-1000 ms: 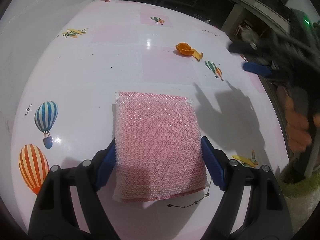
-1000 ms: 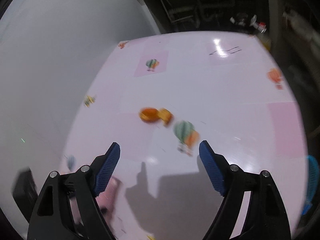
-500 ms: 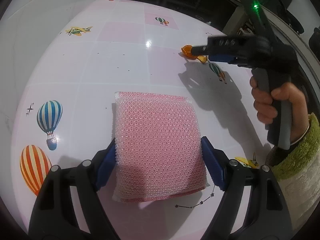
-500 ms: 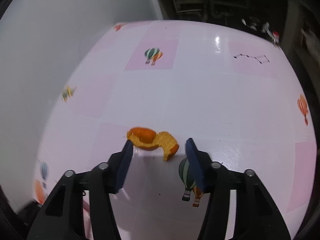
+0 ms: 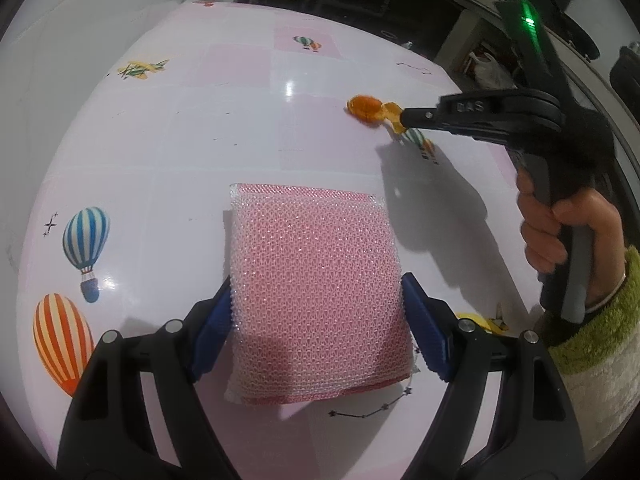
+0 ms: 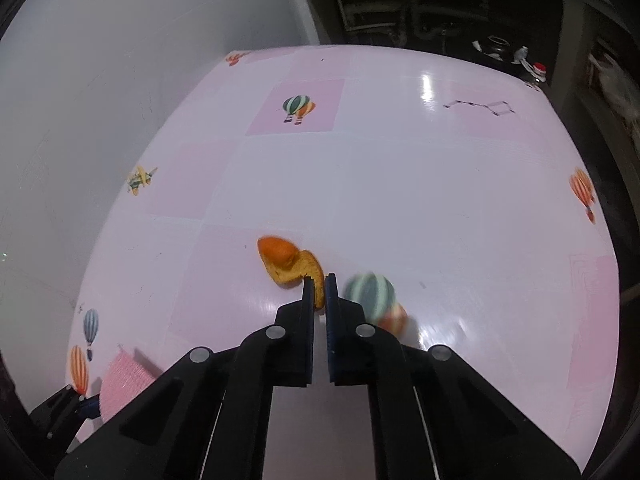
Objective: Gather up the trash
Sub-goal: 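Close the right gripper on the orange peel while the left gripper holds the sponge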
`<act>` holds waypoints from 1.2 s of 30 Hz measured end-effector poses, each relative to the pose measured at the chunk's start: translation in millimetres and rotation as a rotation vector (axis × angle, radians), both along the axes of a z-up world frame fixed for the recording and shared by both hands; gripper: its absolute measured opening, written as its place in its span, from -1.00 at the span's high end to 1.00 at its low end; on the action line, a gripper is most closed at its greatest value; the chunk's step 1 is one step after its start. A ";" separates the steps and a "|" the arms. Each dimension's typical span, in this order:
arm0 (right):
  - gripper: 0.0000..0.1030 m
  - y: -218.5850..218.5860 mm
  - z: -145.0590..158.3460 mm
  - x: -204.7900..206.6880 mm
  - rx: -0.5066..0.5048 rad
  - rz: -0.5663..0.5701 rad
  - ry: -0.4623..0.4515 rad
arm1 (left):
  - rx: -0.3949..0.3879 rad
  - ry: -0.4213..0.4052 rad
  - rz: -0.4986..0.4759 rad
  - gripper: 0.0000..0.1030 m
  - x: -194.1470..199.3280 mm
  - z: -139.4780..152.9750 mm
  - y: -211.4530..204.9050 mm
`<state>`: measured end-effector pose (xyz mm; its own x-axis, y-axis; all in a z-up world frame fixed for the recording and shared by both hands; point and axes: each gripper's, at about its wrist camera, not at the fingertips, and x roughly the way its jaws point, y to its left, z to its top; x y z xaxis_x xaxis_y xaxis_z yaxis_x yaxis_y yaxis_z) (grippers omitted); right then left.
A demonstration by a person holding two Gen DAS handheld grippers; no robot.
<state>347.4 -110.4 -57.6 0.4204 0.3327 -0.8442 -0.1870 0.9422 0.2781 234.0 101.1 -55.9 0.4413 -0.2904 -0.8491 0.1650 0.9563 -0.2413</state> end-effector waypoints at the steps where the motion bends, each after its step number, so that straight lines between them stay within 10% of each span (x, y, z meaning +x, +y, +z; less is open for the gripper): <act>1: 0.90 -6.6 2.4 -6.9 0.006 -0.013 -0.004 | 0.000 -0.001 -0.005 -0.47 -0.5 0.2 -2.1; 16: 0.86 -90.4 8.0 -162.6 0.066 -0.123 0.073 | -0.005 -0.002 -0.122 -0.46 -10.9 1.5 -42.0; 19: 0.44 -91.3 15.3 -185.0 0.035 -0.097 0.044 | 0.003 -0.003 -0.144 -0.46 -13.9 2.1 -49.4; 21: 0.11 -95.0 20.9 -189.2 0.017 -0.101 0.006 | 0.007 -0.003 -0.151 -0.46 -14.4 2.0 -52.7; 36: 0.12 -84.3 -7.8 -159.8 -0.017 -0.067 -0.002 | 0.054 -0.026 -0.174 -0.45 -18.2 4.0 -63.3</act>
